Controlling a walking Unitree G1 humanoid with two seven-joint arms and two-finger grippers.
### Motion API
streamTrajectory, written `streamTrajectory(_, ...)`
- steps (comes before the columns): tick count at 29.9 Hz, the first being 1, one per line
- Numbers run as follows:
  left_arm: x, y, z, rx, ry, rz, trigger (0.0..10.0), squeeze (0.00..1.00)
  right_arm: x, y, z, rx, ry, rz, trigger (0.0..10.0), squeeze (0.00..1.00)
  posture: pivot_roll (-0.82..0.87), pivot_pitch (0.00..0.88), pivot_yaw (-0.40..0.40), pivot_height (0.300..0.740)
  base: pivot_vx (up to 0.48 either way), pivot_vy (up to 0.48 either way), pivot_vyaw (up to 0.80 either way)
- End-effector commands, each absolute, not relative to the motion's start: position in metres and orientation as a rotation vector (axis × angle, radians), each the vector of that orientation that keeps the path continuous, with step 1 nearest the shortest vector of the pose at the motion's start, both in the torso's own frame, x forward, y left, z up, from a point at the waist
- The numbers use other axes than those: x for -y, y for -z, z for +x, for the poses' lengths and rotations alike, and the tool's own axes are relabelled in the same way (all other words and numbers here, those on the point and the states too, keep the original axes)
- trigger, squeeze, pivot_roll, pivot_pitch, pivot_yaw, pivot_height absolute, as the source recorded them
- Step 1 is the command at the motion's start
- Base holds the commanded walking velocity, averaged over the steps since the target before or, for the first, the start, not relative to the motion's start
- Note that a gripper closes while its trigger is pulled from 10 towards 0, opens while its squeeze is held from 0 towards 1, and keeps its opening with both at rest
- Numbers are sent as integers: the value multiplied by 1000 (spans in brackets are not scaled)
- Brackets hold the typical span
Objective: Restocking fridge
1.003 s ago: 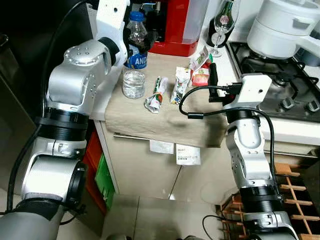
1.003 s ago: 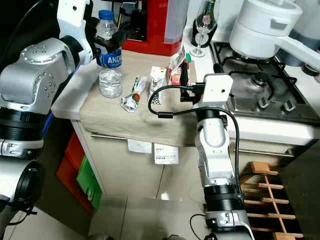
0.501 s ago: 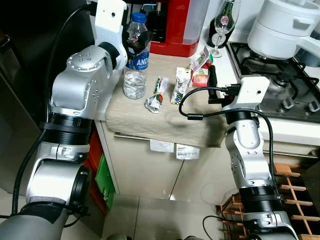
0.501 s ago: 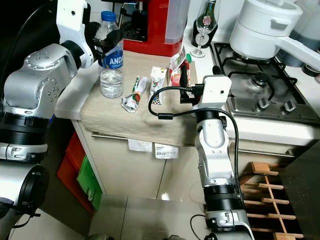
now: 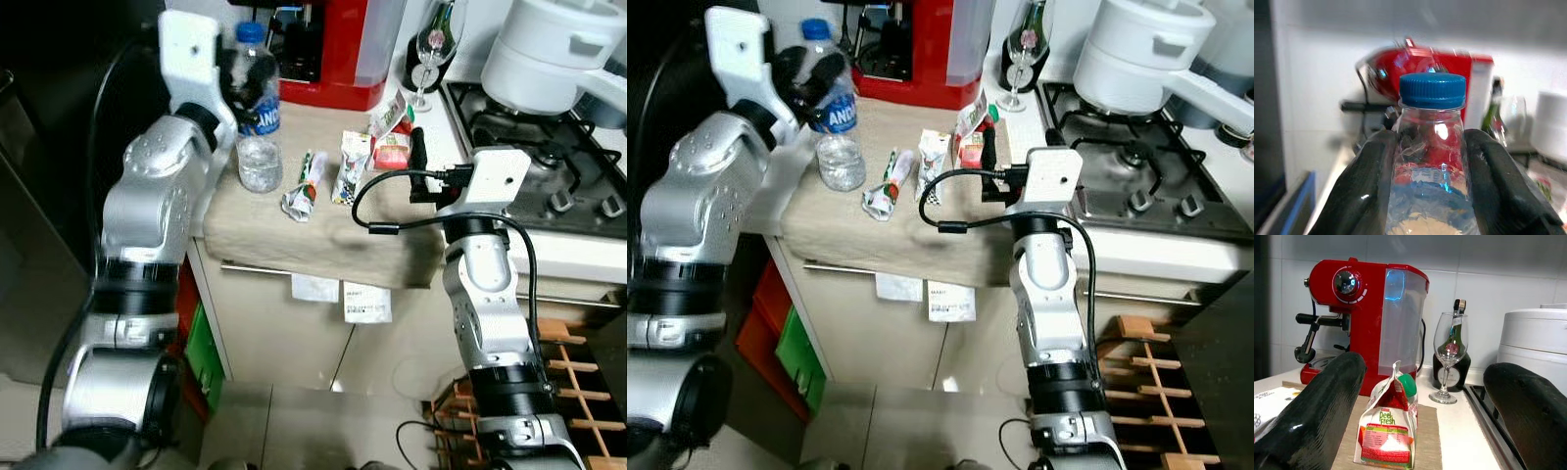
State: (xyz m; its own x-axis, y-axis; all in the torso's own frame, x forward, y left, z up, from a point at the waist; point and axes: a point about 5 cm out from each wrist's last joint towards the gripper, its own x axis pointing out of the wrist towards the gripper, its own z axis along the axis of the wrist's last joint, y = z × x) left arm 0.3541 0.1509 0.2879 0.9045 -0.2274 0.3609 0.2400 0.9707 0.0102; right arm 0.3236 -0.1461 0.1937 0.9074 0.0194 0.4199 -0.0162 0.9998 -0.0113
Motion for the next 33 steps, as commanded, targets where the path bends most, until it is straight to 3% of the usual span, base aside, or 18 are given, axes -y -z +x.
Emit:
streamTrajectory(1, -151, -303, 346, 461, 222, -39, 4667, 0, 156, -200, 320, 461, 20, -14, 10000, 0, -24, 0, -39, 740, 0, 0, 0)
streamTrajectory(2, -151, -298, 345, 453, 213, -41, 10000, 0, 157, -200, 319, 463, 25, -17, 10000, 0, -26, 0, -45, 740, 0, 0, 0)
streamTrajectory(11, -141, -286, 339, 468, 207, -43, 10000, 0, 162, -199, 319, 451, 40, -30, 10000, 0, -32, 0, -49, 740, 0, 0, 0)
streamTrajectory(33, -134, -286, 343, 472, 231, -65, 10000, 0, 162, -198, 322, 441, 43, -37, 10000, 0, -38, 0, -48, 740, -323, 0, 0)
